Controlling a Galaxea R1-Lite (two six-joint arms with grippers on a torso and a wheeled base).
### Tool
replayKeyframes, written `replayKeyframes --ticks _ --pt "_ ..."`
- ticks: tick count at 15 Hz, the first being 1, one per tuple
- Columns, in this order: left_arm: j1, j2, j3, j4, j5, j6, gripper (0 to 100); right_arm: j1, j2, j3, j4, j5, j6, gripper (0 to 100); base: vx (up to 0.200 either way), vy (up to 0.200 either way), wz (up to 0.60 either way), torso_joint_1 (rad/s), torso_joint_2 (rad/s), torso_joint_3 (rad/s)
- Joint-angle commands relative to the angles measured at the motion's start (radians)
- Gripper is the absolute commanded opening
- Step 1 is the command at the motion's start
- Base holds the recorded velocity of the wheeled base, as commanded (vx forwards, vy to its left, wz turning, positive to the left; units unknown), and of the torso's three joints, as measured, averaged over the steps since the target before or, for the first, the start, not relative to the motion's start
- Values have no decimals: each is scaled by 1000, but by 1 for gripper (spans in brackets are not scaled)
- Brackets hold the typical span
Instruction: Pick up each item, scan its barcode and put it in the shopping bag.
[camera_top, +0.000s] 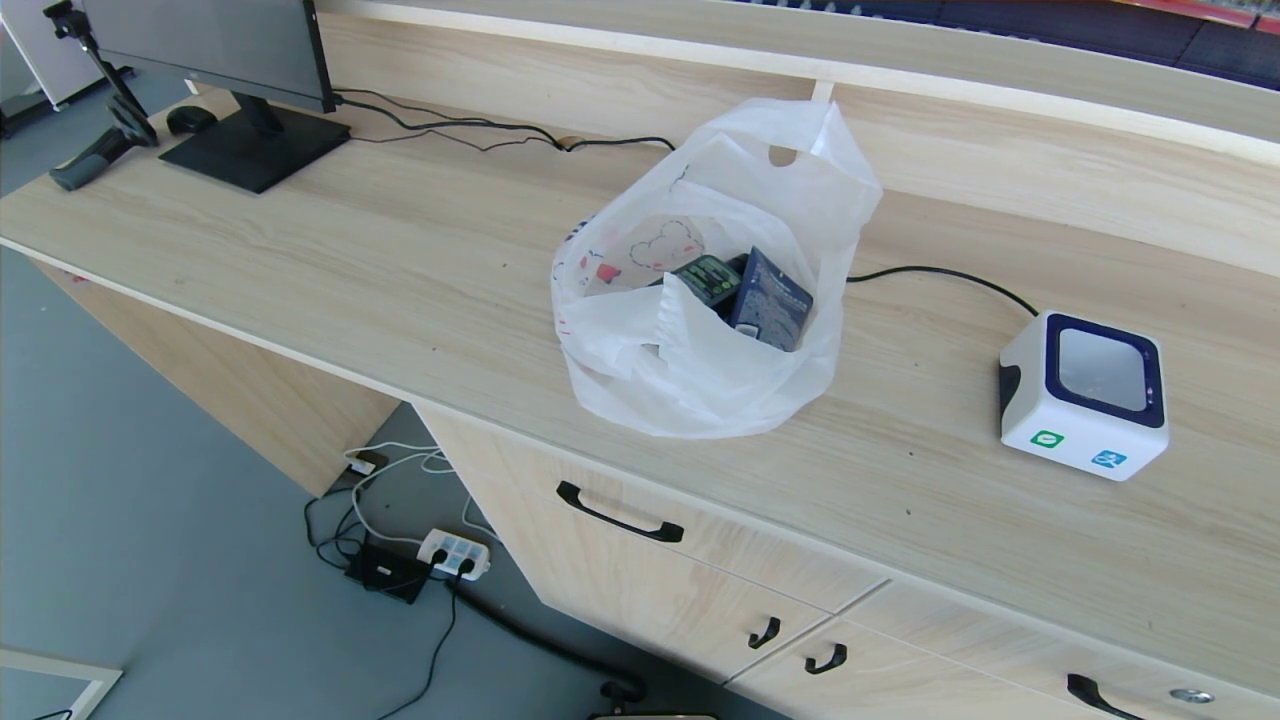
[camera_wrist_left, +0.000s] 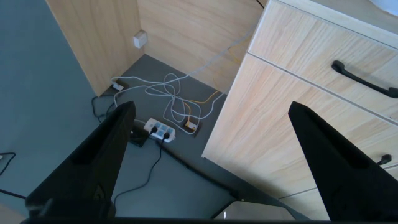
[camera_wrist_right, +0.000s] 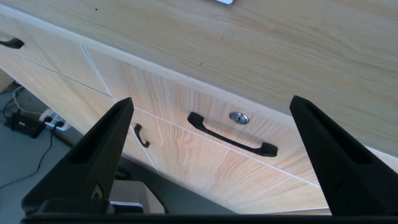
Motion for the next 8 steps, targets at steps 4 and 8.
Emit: replayKeyframes --ticks 4,8 --pt "0 0 0 0 0 0 100 0 1 0 -1 0 -2 100 0 0 0 0 0 0" --pt "0 0 0 0 0 0 100 0 1 -1 -1 0 -1 100 0 0 0 0 0 0"
